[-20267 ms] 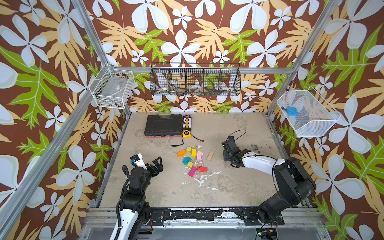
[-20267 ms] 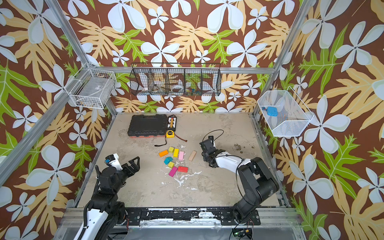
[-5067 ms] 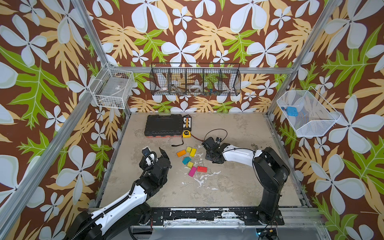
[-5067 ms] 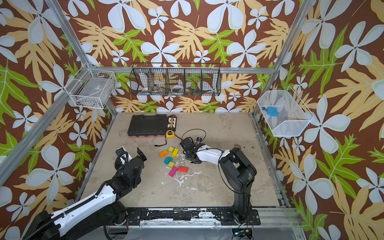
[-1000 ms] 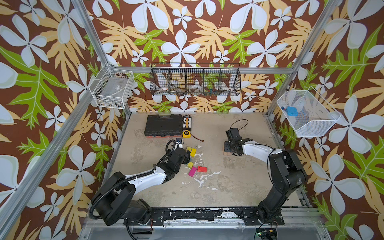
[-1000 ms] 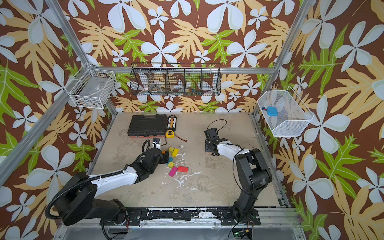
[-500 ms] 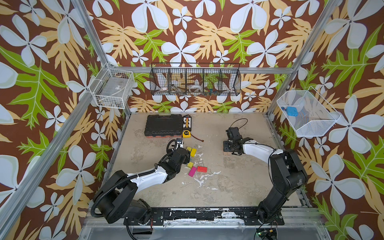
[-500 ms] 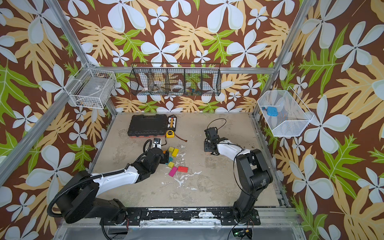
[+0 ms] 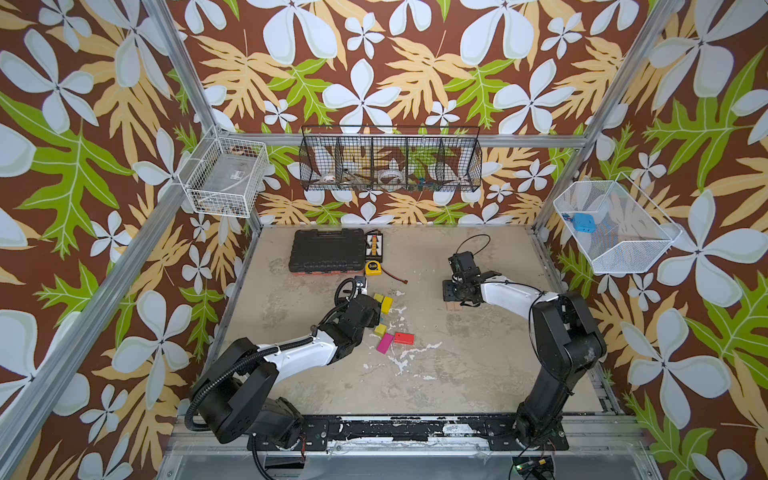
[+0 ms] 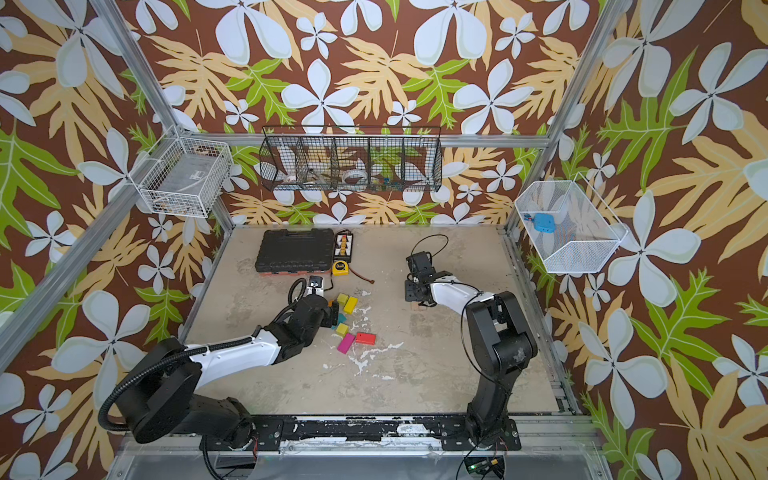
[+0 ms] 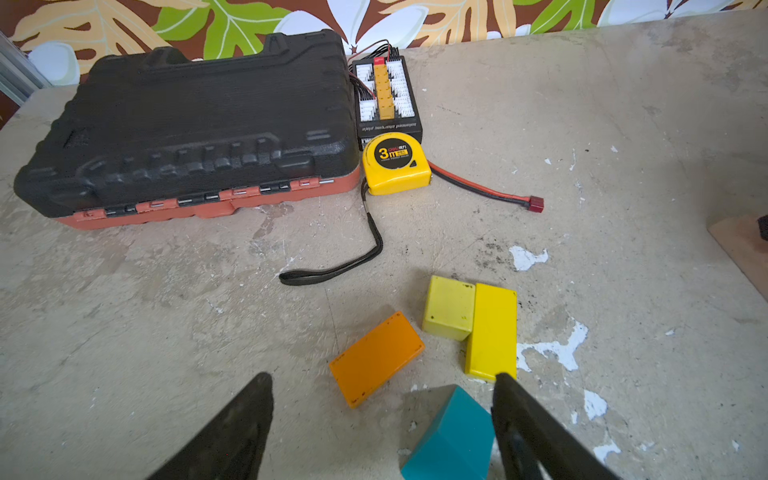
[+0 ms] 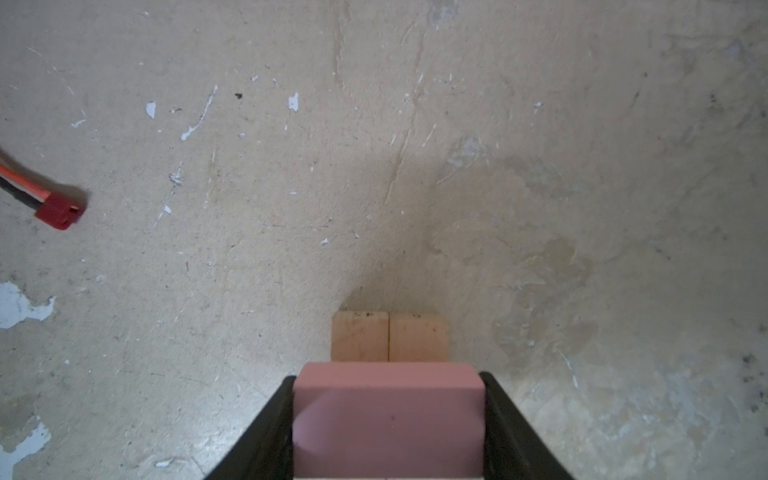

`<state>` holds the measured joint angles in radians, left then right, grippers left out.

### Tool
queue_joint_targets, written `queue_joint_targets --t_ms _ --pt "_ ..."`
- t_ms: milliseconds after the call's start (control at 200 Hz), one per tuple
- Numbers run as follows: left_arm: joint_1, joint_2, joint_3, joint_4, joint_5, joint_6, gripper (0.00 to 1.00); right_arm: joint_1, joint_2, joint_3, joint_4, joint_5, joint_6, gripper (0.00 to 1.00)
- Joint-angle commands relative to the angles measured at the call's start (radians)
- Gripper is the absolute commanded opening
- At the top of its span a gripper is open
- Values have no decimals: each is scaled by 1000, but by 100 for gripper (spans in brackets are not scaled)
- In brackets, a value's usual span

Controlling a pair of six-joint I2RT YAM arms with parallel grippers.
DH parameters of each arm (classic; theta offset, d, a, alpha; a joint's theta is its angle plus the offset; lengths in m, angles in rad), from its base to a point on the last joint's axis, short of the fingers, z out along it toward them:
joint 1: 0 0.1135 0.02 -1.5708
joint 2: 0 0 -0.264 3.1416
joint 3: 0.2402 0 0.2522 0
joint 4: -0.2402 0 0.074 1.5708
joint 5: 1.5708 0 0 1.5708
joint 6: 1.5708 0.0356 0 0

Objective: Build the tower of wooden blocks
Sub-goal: 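Lower the pink block onto the wood blocks and open the right gripper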

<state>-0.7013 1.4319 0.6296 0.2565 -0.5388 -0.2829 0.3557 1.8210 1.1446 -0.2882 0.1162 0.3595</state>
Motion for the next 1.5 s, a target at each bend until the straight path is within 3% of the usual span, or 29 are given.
queue_joint_targets --t_ms 0,561,1171,1426,1491 --pt "-1 4 9 -3 -23 2 83 0 12 13 -16 16 -4 37" --pt "-10 22 21 -11 -39 4 82 1 43 28 -23 -4 -6 42" --pt "-32 50 41 -22 -70 12 81 1 45 35 -33 -4 -4 55" --pt "-39 58 44 -22 -75 17 81 1 31 26 -29 -4 2 65" --pt "-42 56 42 -22 -81 17 81 1 24 23 -31 -4 2 73"
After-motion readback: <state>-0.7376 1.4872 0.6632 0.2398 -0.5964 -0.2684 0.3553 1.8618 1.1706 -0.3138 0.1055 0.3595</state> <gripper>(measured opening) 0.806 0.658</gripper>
